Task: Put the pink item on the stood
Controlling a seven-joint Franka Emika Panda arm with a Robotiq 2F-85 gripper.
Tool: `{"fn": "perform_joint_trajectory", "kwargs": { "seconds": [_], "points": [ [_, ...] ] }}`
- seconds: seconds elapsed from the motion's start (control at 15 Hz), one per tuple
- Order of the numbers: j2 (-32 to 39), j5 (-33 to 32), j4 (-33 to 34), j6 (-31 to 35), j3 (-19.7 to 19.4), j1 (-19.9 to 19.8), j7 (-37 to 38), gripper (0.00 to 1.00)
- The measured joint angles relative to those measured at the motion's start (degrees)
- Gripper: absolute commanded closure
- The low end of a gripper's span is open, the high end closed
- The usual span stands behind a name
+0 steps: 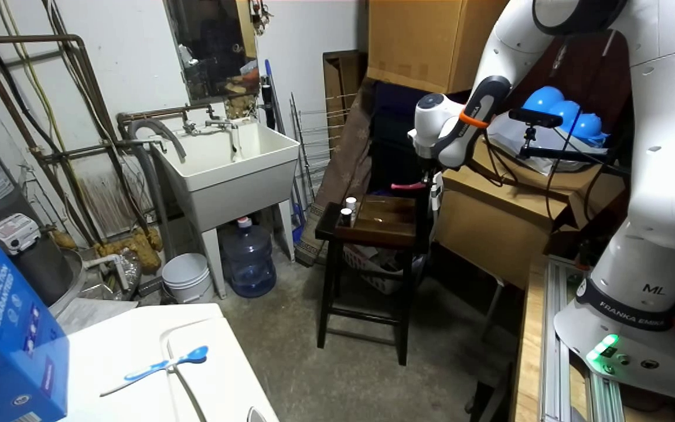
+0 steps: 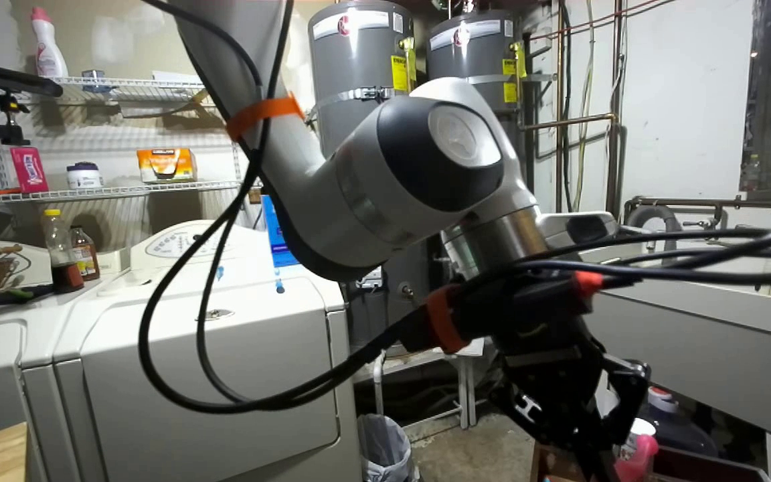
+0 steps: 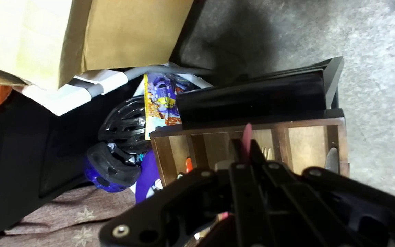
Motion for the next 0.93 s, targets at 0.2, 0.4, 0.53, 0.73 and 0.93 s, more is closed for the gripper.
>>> {"fn": "perform_joint_trajectory", "kwargs": {
  "seconds": [0.2,0.4,0.53,0.73,0.93],
  "points": [
    [3.2,10.4,4.0,-0.9,5.0,-6.1,-12.7,0.99],
    [7.0,18.6,9.5,-4.9,12.7,-13.7,-24.4,0.99],
    [9.6,23.7,13.8,-8.1,15.0,-16.0,-31.0,0.99],
    [13.4,27.7,21.6,-13.7,14.9,-16.1,-34.5,0.99],
    [17.0,29.7,28.9,-19.6,14.5,-16.2,-36.9,0.99]
  ]
}}
